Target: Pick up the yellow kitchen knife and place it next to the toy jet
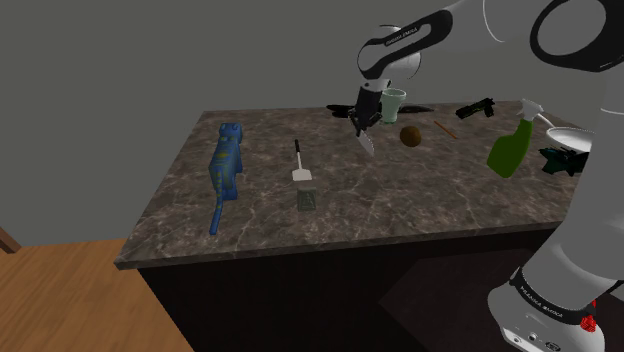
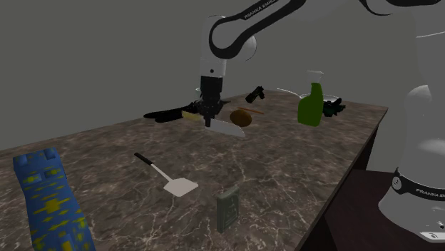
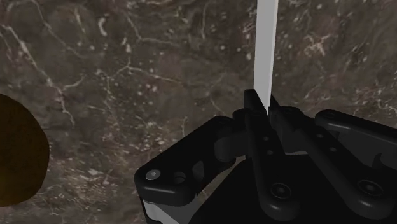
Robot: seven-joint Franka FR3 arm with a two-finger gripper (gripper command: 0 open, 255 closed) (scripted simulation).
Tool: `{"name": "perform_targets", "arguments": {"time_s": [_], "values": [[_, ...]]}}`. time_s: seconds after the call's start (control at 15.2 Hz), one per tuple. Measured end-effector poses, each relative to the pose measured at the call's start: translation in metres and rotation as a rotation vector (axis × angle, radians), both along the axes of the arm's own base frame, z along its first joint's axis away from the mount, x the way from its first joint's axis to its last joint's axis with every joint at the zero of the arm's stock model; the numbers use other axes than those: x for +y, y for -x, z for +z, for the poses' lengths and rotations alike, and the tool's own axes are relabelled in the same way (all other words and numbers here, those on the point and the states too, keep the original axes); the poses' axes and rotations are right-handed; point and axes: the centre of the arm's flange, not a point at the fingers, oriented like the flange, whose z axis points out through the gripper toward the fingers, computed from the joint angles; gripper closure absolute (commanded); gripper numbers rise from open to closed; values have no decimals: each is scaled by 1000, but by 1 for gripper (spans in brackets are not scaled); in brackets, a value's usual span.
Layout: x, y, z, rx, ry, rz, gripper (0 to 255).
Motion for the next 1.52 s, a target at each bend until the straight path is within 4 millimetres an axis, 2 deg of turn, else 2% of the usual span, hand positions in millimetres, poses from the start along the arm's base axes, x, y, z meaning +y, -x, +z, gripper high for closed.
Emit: {"name": "perform_targets", "arguments": {"time_s": [1.39, 1.52], "values": [[0, 1, 109, 0, 0, 0, 255], [-8, 16, 113, 0, 0, 0, 255]]}}
